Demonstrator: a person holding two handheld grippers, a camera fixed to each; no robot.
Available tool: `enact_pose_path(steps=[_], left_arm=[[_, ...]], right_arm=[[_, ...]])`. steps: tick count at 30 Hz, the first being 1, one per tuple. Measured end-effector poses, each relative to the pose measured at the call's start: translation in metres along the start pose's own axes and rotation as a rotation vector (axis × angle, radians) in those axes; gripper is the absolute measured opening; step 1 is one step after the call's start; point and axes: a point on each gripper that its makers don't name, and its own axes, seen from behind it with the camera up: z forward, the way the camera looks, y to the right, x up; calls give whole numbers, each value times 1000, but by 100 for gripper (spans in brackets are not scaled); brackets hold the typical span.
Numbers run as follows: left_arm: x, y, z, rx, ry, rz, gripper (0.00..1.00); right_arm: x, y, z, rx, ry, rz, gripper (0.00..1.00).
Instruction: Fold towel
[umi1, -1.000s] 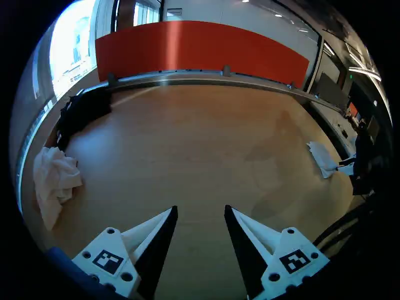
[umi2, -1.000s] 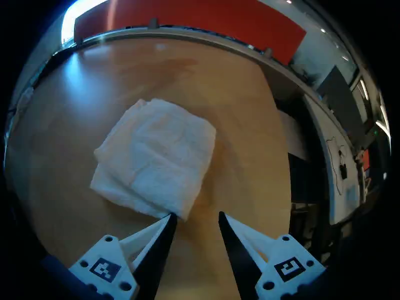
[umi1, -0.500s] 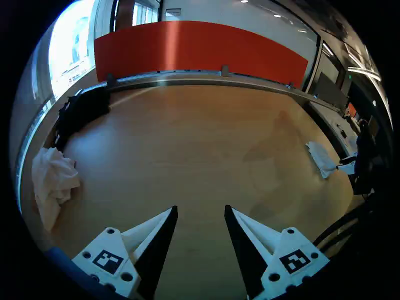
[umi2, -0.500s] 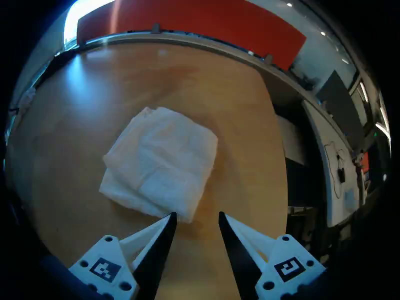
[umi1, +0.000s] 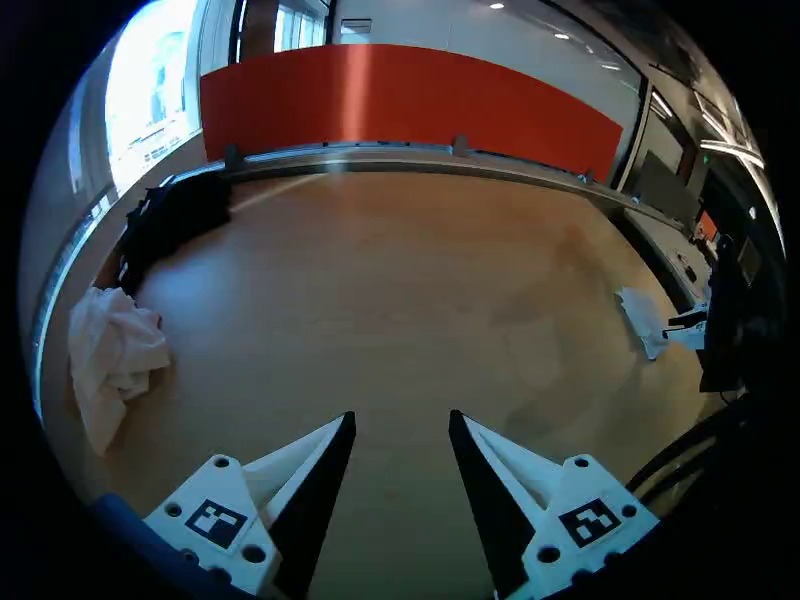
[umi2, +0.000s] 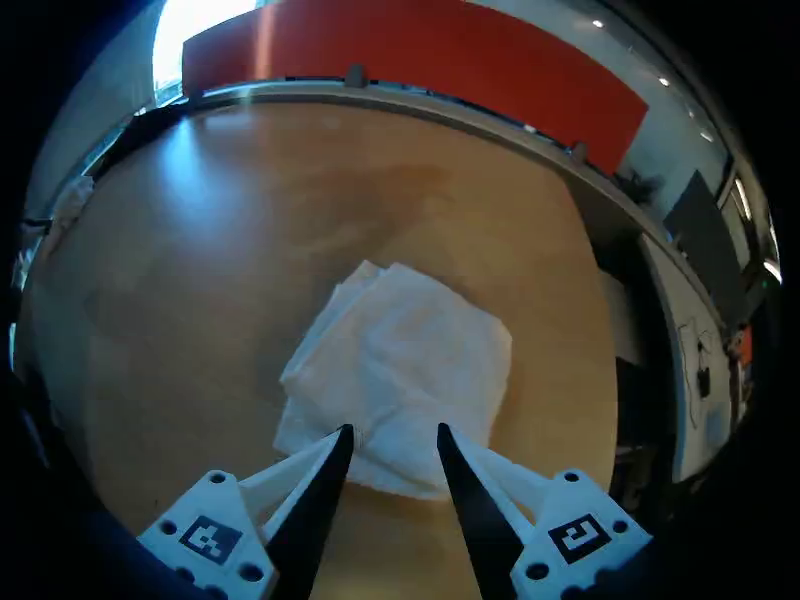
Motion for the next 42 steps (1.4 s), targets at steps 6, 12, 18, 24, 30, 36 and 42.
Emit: enact_pose_path(steps=[6, 12, 18, 24, 30, 36, 42], left_arm=[[-3, -8, -4, 12, 2, -13, 68], [-5, -15, -7, 23, 3, -23, 68], [-6, -19, -9, 30, 4, -27, 68], [-8, -21, -10, 31, 0, -30, 68], [-6, -20, -9, 30, 2, -23, 68], [-5, -20, -8, 29, 3, -24, 68], [-5, -20, -8, 30, 4, -20, 68]], right_arm=[[17, -26, 9, 42, 24, -6, 64], [25, -45, 17, 72, 27, -20, 64], [21, -51, 23, 85, 11, -33, 57], [17, -52, 25, 93, 5, -29, 38], [17, -55, 25, 105, 9, -23, 15], [17, -58, 23, 115, 13, -23, 8], [18, -59, 19, 129, 14, -29, 7]])
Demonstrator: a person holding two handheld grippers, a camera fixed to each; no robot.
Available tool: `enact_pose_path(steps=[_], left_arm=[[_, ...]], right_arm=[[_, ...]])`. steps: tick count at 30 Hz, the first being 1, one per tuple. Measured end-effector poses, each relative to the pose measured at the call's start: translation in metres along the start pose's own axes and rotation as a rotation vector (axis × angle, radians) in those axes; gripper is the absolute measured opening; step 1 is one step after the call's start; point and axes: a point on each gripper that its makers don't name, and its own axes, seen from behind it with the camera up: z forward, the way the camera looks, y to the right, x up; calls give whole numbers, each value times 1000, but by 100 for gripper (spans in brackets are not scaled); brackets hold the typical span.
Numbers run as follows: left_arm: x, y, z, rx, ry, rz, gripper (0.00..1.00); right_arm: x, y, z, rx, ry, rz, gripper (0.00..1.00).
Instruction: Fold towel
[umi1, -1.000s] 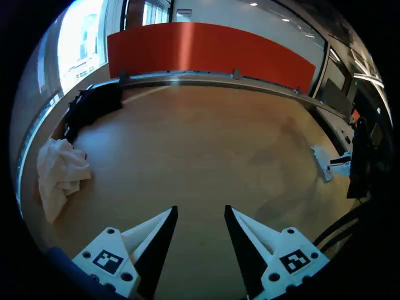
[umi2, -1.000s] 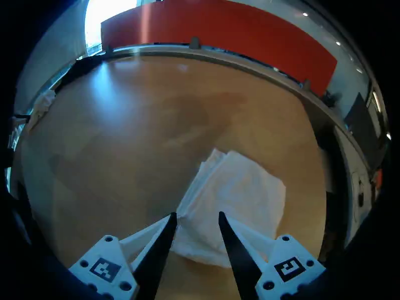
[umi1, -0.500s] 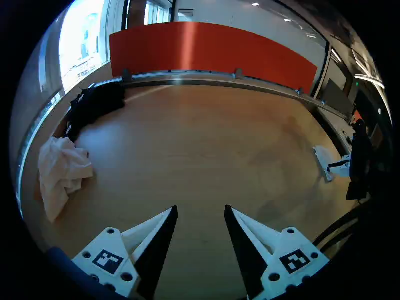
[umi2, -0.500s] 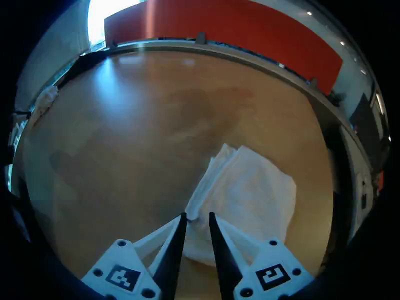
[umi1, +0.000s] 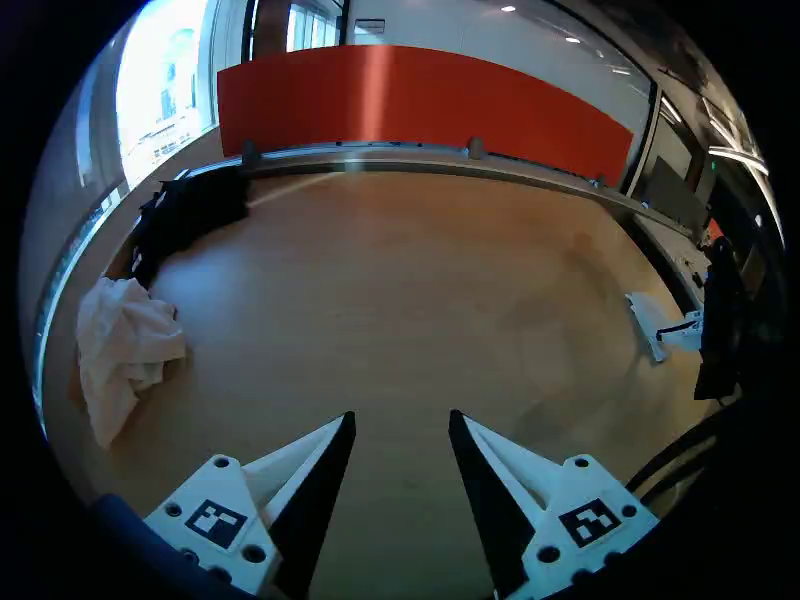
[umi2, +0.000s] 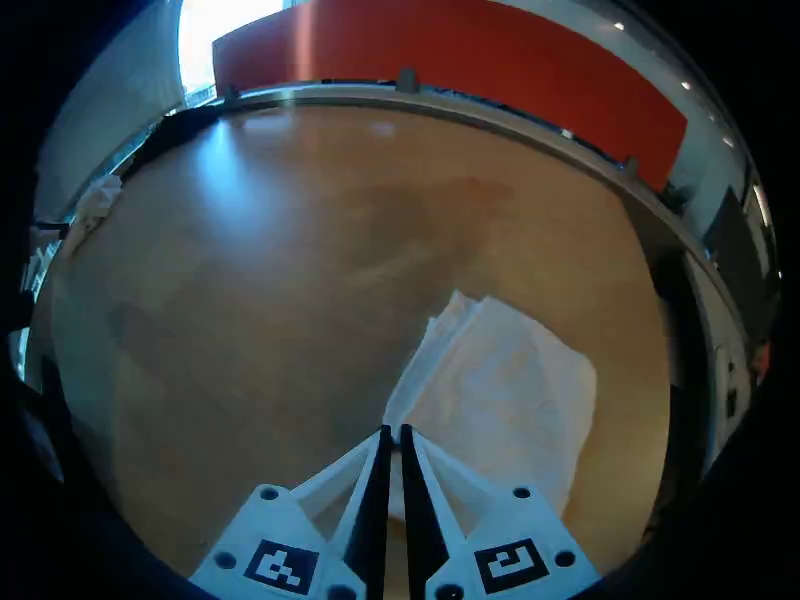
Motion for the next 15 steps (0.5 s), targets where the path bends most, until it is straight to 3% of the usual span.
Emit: enact_pose_path(steps=[15], left_arm=[[1, 2, 0, -3, 2, 1, 68]], right_arm=[[-10, -4, -7, 31, -26, -12, 7]])
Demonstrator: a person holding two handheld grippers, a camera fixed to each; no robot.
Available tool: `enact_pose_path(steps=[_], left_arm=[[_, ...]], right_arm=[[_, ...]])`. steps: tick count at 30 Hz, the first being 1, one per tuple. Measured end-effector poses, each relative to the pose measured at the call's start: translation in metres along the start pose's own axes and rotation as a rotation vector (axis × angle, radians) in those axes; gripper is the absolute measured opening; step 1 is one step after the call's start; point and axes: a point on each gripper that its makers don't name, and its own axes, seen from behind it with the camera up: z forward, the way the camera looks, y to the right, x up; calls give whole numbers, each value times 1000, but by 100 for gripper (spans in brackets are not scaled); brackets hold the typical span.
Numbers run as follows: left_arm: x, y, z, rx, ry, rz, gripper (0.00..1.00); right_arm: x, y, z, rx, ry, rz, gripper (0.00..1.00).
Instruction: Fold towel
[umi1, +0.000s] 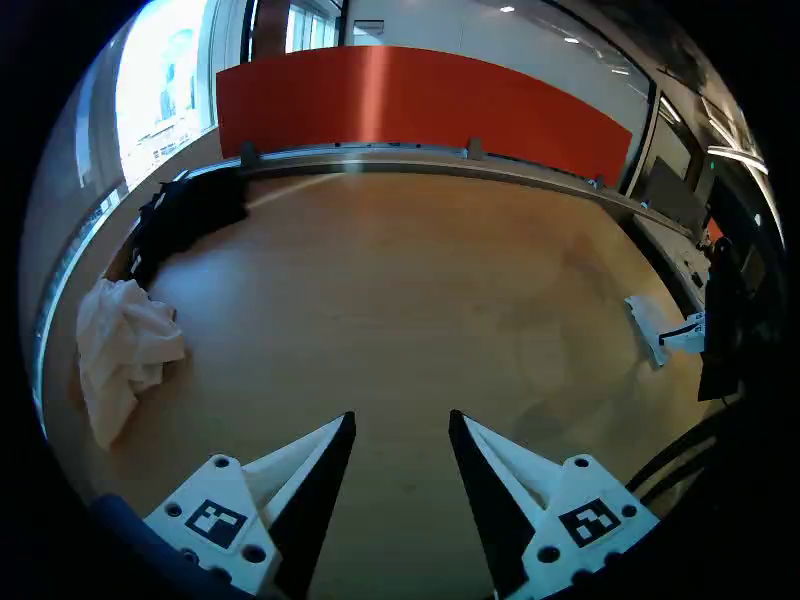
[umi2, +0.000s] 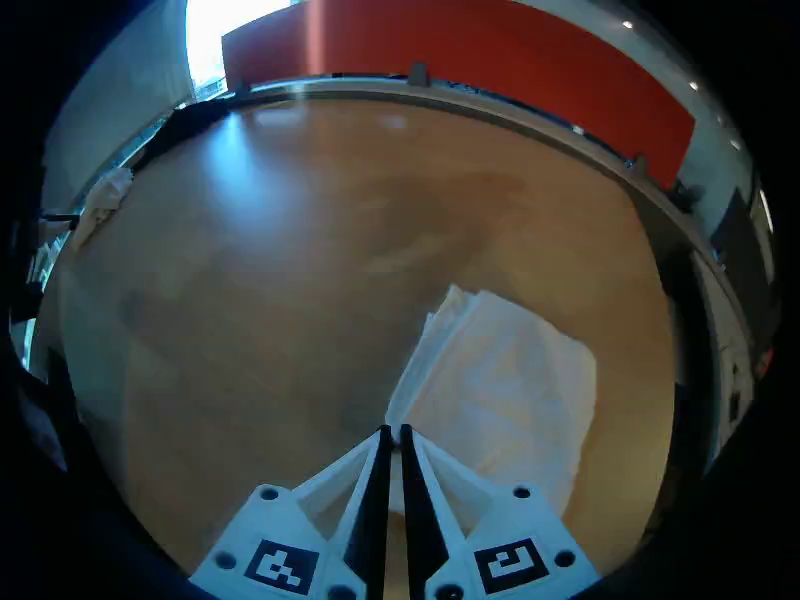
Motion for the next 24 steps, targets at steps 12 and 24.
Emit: enact_pose_path(steps=[12, 24], left_arm=[[1, -1, -1, 0, 1, 2, 68], [2, -5, 0, 2, 4, 1, 68]], right_arm=[[0, 2, -2, -20, 14, 4, 43], [6, 5, -5, -48, 49, 25, 100]])
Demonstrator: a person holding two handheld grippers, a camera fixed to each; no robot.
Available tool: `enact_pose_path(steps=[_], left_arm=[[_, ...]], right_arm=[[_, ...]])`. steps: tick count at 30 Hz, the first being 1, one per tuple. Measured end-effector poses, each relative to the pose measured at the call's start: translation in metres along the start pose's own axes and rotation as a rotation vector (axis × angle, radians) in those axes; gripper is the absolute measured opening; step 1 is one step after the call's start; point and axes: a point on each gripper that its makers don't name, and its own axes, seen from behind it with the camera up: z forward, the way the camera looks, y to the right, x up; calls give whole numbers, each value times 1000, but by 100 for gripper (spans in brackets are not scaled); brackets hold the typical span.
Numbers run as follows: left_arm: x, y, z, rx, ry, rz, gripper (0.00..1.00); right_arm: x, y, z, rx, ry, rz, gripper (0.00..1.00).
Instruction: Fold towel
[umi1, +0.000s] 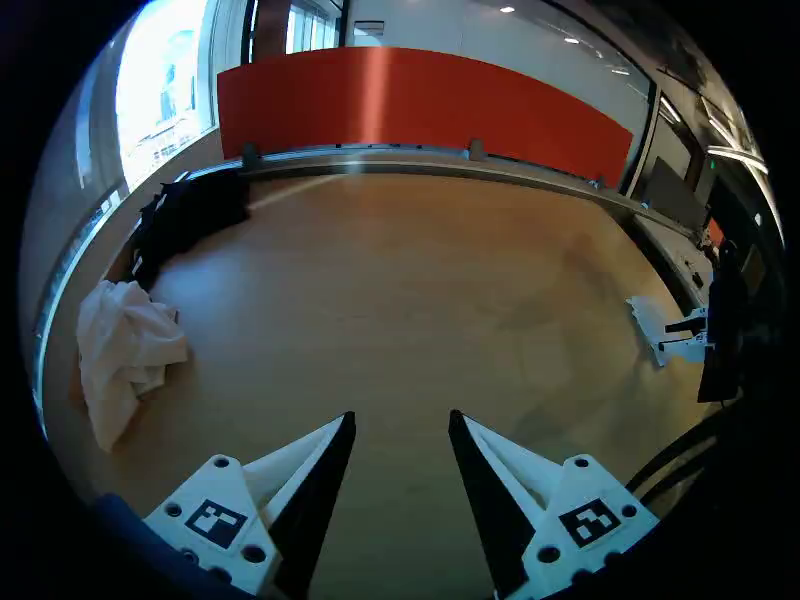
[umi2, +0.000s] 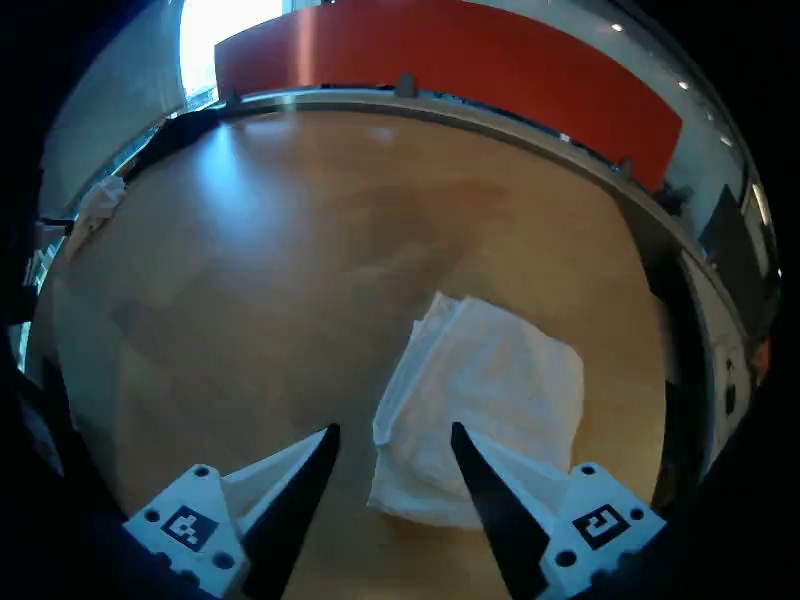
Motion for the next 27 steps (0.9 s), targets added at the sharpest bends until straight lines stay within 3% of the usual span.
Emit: enact_pose_path(steps=[15, 21, 27], left_arm=[[5, -6, 1, -6, 22, 2, 68], [11, -9, 3, -9, 42, 8, 68], [26, -15, 5, -6, 88, 16, 68]], right_arm=[[25, 6, -15, -60, 84, 57, 100], [59, 1, -30, -95, 197, 98, 100], [108, -7, -55, -147, 382, 104, 100]])
